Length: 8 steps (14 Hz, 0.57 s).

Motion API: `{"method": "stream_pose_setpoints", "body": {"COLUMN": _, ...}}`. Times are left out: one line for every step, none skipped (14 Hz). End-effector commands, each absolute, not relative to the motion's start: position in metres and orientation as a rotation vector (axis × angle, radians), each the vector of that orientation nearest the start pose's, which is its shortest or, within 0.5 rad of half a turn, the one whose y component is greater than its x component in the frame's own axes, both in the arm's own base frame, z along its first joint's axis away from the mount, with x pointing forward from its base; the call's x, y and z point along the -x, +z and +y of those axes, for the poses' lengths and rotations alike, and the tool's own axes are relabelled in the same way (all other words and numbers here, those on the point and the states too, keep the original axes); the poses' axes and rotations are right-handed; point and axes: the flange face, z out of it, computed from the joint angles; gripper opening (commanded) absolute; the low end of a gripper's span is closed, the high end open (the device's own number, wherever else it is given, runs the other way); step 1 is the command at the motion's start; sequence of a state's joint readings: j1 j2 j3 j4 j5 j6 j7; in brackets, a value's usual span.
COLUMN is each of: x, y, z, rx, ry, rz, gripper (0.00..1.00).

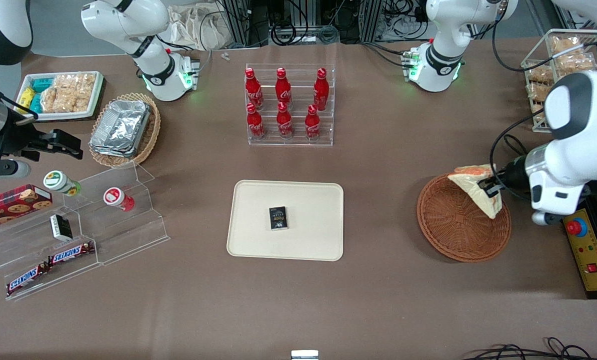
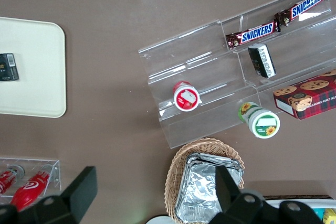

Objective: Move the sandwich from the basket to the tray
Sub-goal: 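Lift the sandwich up out of the basket with the left gripper, then carry the sandwich over to the cream tray with the left gripper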

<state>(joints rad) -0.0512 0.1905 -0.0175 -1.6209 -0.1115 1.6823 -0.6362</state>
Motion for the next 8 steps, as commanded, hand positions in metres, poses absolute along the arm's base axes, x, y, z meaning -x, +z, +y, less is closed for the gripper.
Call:
{"method": "stream_pose_setpoints", "body": {"x": -0.611, "y": 0.515, "z": -0.074, "rx": 3.073, "ry": 0.275, "rz": -0.894, "gripper": 0.12}}
{"method": "stream_pose_setpoints", "body": {"x": -0.609, "y": 0.515, "z": -0.089, "rx": 3.088, "ry": 0.281, "rz": -0.845, "gripper": 0.12}}
{"method": "stream_pose_setpoints", "body": {"x": -0.606, "y": 0.515, "z": -0.107, "rx": 3.104, "ry": 0.28, "rz": -0.785, "gripper": 0.12}}
{"method": "stream_pose_setpoints", "body": {"x": -0.602, "y": 0.515, "z": -0.127, "rx": 3.122, "ry": 0.283, "rz": -0.714, "gripper": 0.12}}
{"method": "stream_pose_setpoints", "body": {"x": -0.598, "y": 0.512, "z": -0.154, "rx": 3.138, "ry": 0.284, "rz": -0.629, "gripper": 0.12}}
{"method": "stream_pose_setpoints", "body": {"x": -0.595, "y": 0.506, "z": -0.18, "rx": 3.139, "ry": 0.271, "rz": -0.539, "gripper": 0.12}}
{"method": "stream_pose_setpoints", "body": {"x": -0.589, "y": 0.503, "z": -0.213, "rx": 3.152, "ry": 0.225, "rz": -0.435, "gripper": 0.12}}
{"method": "stream_pose_setpoints", "body": {"x": -0.586, "y": 0.499, "z": -0.238, "rx": 3.164, "ry": 0.174, "rz": -0.354, "gripper": 0.12}}
